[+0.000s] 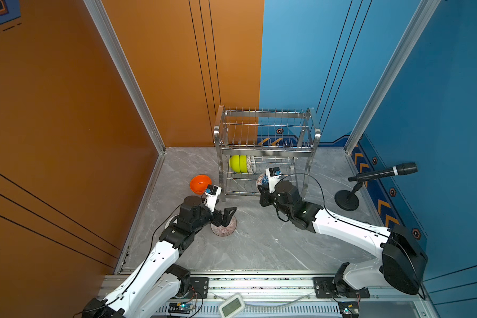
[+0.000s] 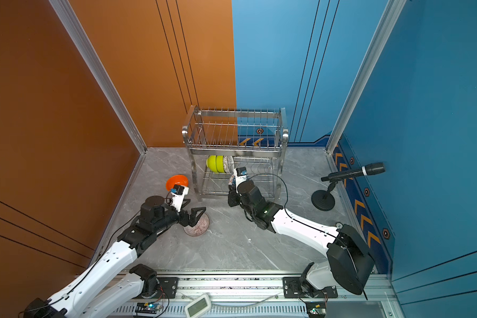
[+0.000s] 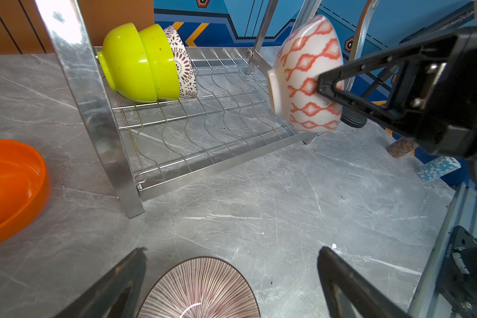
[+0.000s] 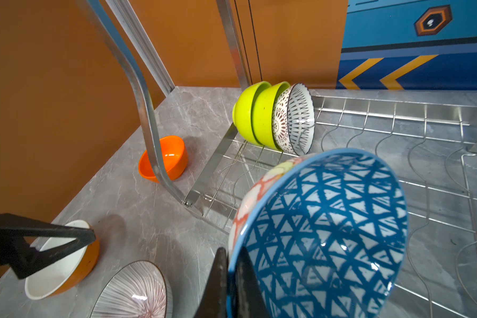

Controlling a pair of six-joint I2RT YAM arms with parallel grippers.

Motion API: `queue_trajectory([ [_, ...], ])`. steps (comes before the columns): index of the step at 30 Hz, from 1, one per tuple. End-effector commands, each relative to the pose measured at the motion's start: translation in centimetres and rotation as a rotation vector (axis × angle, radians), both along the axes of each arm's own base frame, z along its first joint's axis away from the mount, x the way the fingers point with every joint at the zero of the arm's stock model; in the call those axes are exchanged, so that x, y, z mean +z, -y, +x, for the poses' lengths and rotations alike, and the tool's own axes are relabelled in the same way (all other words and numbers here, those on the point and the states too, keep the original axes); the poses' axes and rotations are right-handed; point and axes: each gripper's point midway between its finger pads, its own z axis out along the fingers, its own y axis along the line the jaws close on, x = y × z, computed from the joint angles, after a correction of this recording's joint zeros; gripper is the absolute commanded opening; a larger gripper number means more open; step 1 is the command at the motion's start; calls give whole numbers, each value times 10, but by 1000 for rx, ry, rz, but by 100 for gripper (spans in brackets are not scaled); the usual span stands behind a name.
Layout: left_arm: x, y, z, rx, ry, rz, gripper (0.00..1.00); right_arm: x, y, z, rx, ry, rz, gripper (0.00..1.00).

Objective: Load bowls into a dish rack
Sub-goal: Pick up the bowl from the center of the table, then place the bowl in the dish rack.

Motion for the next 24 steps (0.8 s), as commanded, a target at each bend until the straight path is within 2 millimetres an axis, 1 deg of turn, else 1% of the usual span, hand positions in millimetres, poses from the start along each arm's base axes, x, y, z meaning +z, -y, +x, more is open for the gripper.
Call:
queue_trajectory([
  [1, 0, 0, -1, 9, 5, -8, 98, 29, 3, 16, -77, 90, 85, 0],
  [12, 1, -1, -1, 25, -5, -23, 98, 33, 9, 34, -191, 137, 135, 0],
  [18, 0, -1, -1, 23, -7, -23, 98, 28, 5, 52, -243, 139, 192, 0],
  [24, -1, 0, -2, 19, -6, -20, 98, 22, 2, 71, -297, 137, 295, 0],
])
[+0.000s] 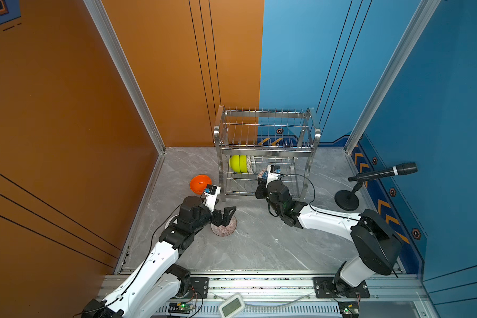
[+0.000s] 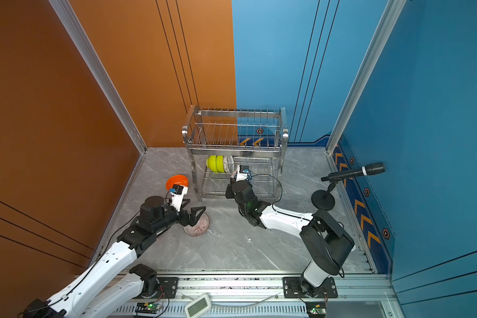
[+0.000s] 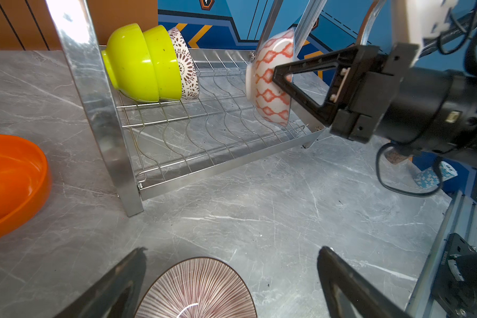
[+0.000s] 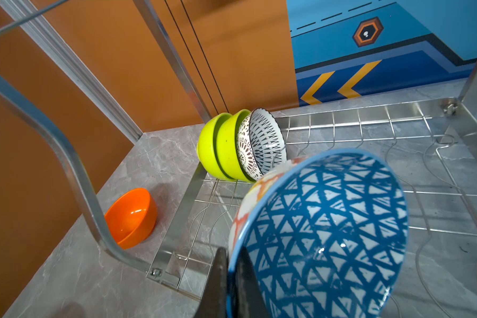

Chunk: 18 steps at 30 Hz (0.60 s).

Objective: Load bowls into a dish rack
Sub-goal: Place the bowl in the dish rack.

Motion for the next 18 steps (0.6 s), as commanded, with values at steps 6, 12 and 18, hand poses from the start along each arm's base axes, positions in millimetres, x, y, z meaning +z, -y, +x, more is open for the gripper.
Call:
queue_trajectory([
  [6, 2, 7, -5, -29, 4, -26, 98, 47, 0, 38, -113, 128, 265, 0],
  [12, 8, 15, -9, -75, 31, -63, 98, 45, 2, 65, -140, 122, 395, 0],
  [18, 15, 23, -15, -130, 66, -99, 98, 38, 11, 95, -165, 114, 510, 0],
])
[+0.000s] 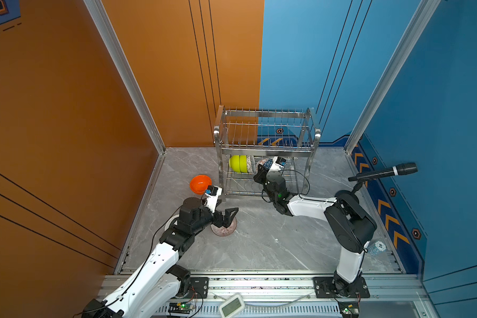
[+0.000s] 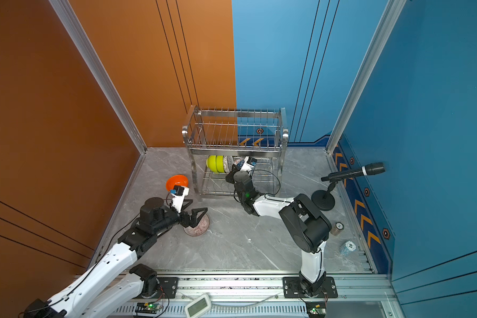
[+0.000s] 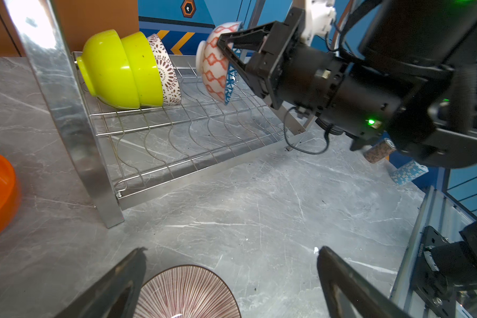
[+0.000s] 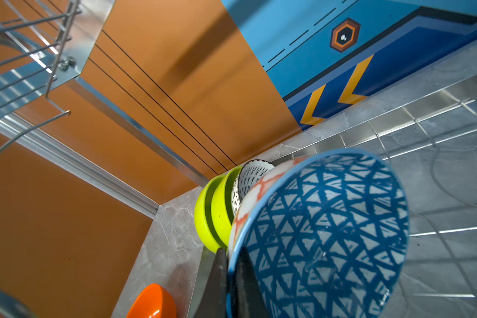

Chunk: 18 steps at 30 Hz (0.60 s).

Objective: Load bowls into a dish rack
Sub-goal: Place the bowl in the dish rack.

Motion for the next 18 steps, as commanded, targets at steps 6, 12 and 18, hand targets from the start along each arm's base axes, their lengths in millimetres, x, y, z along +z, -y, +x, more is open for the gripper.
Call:
queue_trajectory([
  [6, 14, 18, -13, -109, 64, -73, 98, 32, 9, 35, -29, 99, 228, 0],
  [12, 12, 21, -15, -135, 87, -61, 98, 28, 8, 52, -7, 119, 332, 0],
  [18, 11, 22, -14, -137, 93, -61, 97, 14, 5, 63, 16, 108, 399, 0],
])
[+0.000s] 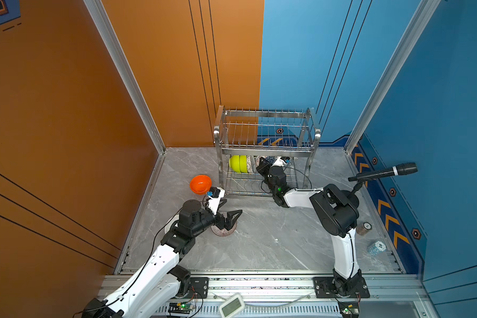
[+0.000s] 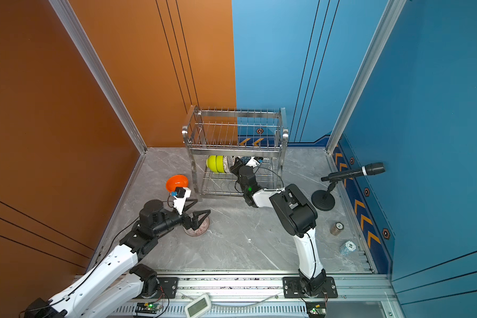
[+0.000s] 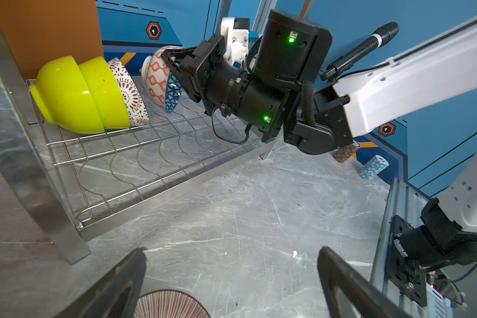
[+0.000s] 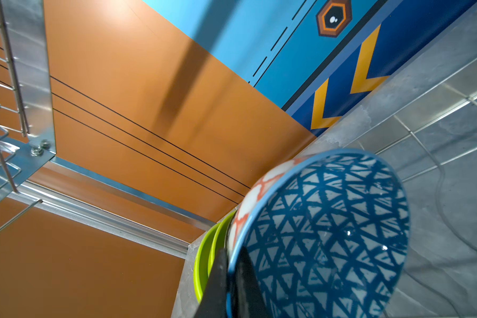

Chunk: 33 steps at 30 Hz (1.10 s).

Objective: Load bowls into a dish rack
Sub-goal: Place the bowl in the dish rack.

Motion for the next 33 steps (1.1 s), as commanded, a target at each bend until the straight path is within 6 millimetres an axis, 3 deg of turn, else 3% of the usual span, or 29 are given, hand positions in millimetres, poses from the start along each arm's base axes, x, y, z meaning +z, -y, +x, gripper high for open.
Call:
queue_trajectory([
  [1, 0, 6, -4, -41, 19, -2, 98, 33, -5, 8, 33, 96, 125, 0],
  [33, 1, 9, -6, -58, 20, -7, 98, 6, -18, 23, 262, 98, 257, 0],
])
